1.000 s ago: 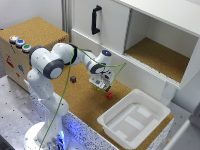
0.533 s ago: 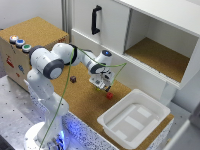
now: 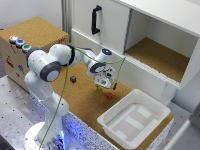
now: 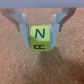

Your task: Turn the yellow block left

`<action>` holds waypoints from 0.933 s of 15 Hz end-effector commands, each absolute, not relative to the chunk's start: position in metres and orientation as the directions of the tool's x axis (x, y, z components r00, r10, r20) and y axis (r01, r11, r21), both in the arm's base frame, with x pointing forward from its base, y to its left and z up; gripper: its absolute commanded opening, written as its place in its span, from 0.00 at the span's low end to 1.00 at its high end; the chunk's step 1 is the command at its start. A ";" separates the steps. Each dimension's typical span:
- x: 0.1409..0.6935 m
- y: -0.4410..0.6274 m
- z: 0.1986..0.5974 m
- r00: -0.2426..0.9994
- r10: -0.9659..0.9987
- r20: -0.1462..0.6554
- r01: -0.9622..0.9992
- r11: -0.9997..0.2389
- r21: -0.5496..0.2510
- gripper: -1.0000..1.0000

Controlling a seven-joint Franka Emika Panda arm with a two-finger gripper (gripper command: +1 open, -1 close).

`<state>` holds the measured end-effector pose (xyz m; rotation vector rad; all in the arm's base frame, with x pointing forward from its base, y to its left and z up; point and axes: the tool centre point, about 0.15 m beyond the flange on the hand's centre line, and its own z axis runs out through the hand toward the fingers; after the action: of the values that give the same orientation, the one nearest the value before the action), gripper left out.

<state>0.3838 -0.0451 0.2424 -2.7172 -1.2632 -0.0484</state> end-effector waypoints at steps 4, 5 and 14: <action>0.386 -0.011 0.222 -0.016 0.999 0.035 0.999 0.017 -0.028 0.00; 0.385 -0.009 0.219 -0.075 0.997 0.035 0.997 0.076 -0.025 0.00; 0.412 -0.016 0.233 -0.197 0.980 0.039 0.980 0.198 -0.034 1.00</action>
<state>0.3928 -0.0170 0.2282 -1.9399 -2.4448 -0.0072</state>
